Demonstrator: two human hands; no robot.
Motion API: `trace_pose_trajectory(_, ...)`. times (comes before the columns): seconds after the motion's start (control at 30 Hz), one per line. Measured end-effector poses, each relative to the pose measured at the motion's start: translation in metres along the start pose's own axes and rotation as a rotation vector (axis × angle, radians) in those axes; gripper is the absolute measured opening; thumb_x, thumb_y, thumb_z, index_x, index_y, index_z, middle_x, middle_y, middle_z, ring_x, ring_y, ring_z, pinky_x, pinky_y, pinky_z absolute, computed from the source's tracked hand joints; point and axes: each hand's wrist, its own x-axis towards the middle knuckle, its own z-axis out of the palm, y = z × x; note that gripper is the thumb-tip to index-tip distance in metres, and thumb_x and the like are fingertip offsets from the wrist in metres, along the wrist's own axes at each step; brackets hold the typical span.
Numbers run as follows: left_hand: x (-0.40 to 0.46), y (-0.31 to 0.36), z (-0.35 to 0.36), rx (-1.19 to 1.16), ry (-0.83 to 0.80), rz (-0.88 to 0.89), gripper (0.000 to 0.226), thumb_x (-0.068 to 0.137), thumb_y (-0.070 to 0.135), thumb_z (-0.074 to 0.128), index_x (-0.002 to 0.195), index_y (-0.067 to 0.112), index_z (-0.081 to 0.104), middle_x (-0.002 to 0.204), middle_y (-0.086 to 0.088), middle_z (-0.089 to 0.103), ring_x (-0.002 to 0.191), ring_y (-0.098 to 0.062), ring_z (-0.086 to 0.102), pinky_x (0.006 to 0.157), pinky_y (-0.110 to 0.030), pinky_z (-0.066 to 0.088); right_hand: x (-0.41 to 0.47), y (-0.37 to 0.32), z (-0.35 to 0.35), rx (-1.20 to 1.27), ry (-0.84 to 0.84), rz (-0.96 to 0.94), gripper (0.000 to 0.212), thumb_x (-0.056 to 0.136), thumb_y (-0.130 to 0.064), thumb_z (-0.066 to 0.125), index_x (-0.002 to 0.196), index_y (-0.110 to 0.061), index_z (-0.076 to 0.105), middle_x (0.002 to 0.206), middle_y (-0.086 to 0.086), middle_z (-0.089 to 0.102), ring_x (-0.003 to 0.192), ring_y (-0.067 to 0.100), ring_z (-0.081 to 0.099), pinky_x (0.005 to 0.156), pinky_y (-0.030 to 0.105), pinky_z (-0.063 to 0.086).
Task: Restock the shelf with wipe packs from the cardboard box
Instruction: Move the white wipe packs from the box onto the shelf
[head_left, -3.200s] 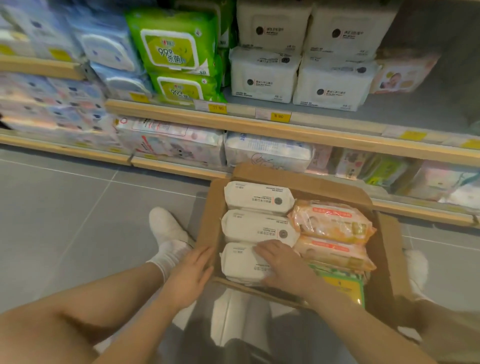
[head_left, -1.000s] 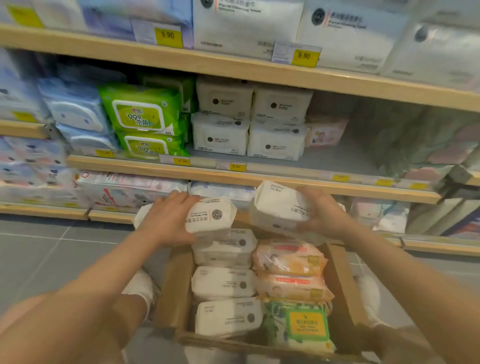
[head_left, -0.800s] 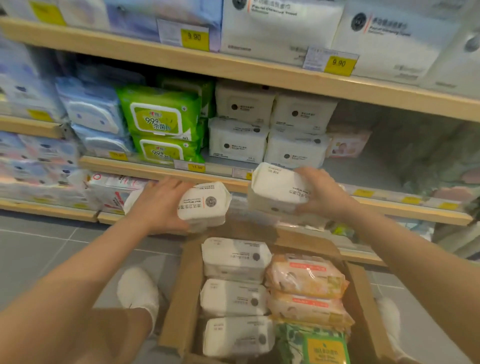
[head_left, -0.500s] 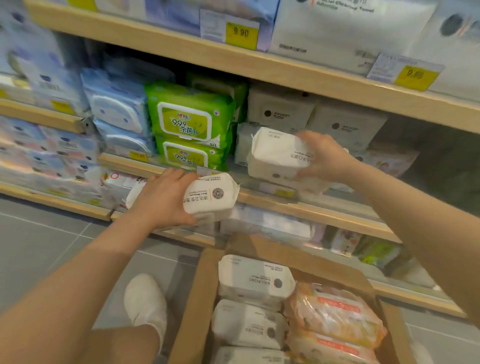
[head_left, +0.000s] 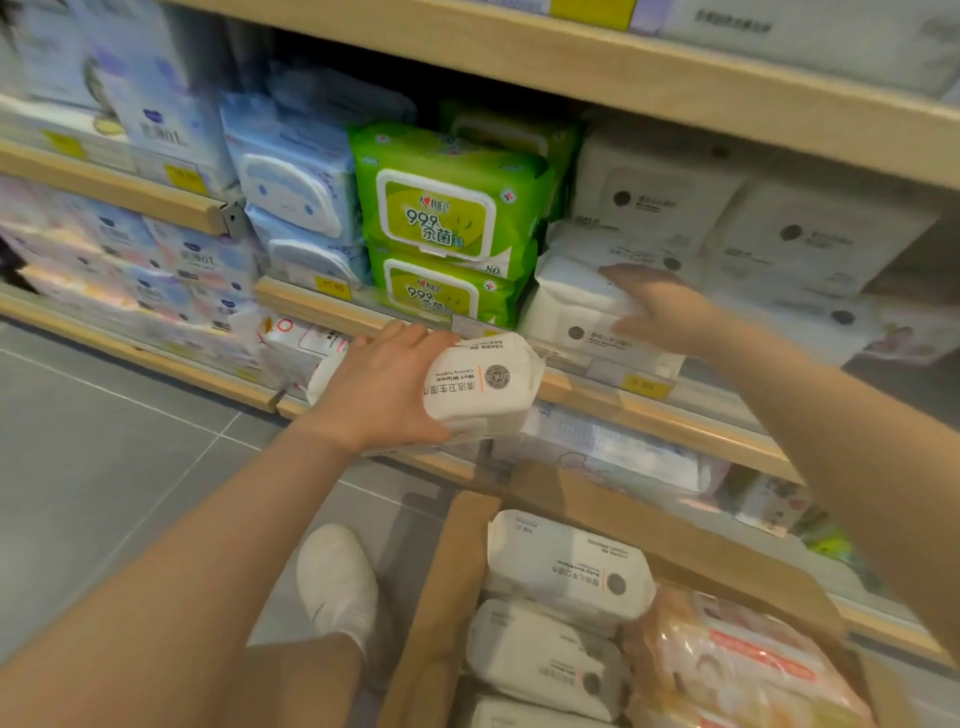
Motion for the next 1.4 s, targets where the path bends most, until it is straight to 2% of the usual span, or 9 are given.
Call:
trace_pose_trajectory(0.13,-0.001,-0.001,0.004,0.017,-0.014,0.004,0.095,0.047,0.061,0.059,0.134,0.026,0.042,0.114,0.001,0.053,0.109,-0.022,0.043,0.089,-0.042,0.037,0.002,0.0,0.017,-0.12,-0.044,0.049,0.08,0.089,-0.039,0.06,0.149,-0.037,0.007,0.16,0.001,0.004,0.146,0.027,0.005,0.117,0.05,0.007)
trace_pose_trajectory(0.5,0.011,0.025,0.008,0.048,-0.056,0.062,0.092,0.058,0.053,0.074,0.137,0.027,0.036,0.122,0.002,0.049,0.115,-0.021,0.039,0.091,-0.041,0.034,0.003,-0.005,0.027,-0.251,-0.001,0.07,0.075,0.094,-0.043,0.049,0.149,-0.035,-0.001,0.16,0.0,-0.003,0.146,0.025,-0.001,0.117,0.05,0.001)
trace_pose_trajectory(0.67,0.01,0.045,0.009,0.054,-0.105,0.115,0.093,0.058,0.054,0.073,0.138,0.027,0.034,0.124,0.002,0.047,0.117,-0.021,0.037,0.094,-0.04,0.036,-0.056,-0.029,0.021,0.212,0.254,-0.073,0.075,0.09,-0.048,0.051,0.15,-0.024,0.013,0.156,0.001,0.022,0.142,0.019,0.02,0.117,0.04,0.015)
trace_pose_trajectory(0.77,0.01,0.063,0.011,-0.005,-0.151,0.178,0.096,0.057,0.054,0.075,0.139,0.026,0.034,0.127,0.001,0.047,0.117,-0.021,0.038,0.094,-0.041,0.038,-0.116,-0.042,0.025,0.58,0.093,-0.067,0.085,0.084,-0.039,0.066,0.15,-0.029,0.014,0.153,-0.015,0.017,0.138,-0.001,0.014,0.111,0.021,0.014)
trace_pose_trajectory(0.87,0.008,0.091,0.012,-0.006,-0.209,0.28,0.097,0.055,0.057,0.074,0.139,0.03,0.035,0.126,0.004,0.049,0.114,-0.019,0.04,0.092,-0.04,0.039,-0.16,-0.043,0.035,0.739,-0.044,0.014,0.105,0.068,-0.029,0.083,0.148,-0.035,0.016,0.15,-0.018,0.023,0.134,-0.005,0.022,0.108,0.018,0.021)
trace_pose_trajectory(0.97,0.002,0.122,0.017,-0.066,-0.222,0.35,0.097,0.049,0.058,0.073,0.137,0.036,0.037,0.128,0.008,0.052,0.114,-0.018,0.043,0.095,-0.038,0.039,-0.186,-0.037,0.045,0.72,-0.041,0.064,0.111,0.056,-0.028,0.09,0.145,-0.033,0.025,0.144,-0.016,0.034,0.13,-0.001,0.032,0.106,0.018,0.028)
trace_pose_trajectory(1.1,-0.001,0.159,0.025,-0.09,-0.259,0.399,0.095,0.053,0.053,0.077,0.136,0.034,0.037,0.134,0.009,0.047,0.121,-0.014,0.041,0.099,-0.034,0.037,-0.219,-0.021,0.044,0.64,0.071,0.178,0.079,0.054,-0.022,0.09,0.123,-0.025,0.052,0.108,-0.013,0.057,0.102,0.005,0.054,0.077,0.014,0.042)
trace_pose_trajectory(1.2,0.002,0.181,0.027,-0.146,-0.271,0.417,0.098,0.055,0.055,0.079,0.139,0.037,0.033,0.139,0.011,0.043,0.126,-0.014,0.038,0.104,-0.035,0.033,-0.243,-0.003,0.032,0.692,0.096,0.253,0.078,0.054,-0.021,0.09,0.123,-0.023,0.056,0.11,-0.009,0.062,0.101,0.007,0.057,0.084,0.021,0.048)
trace_pose_trajectory(1.4,0.009,0.178,0.029,-0.476,-0.239,0.279,0.117,0.046,0.062,0.083,0.143,0.04,0.022,0.149,0.013,0.024,0.138,-0.01,0.021,0.113,-0.035,0.024,-0.283,0.023,0.005,0.798,0.1,0.36,0.074,0.064,-0.014,0.085,0.128,-0.026,0.05,0.104,-0.027,0.051,0.095,-0.006,0.05,0.07,-0.004,0.036)
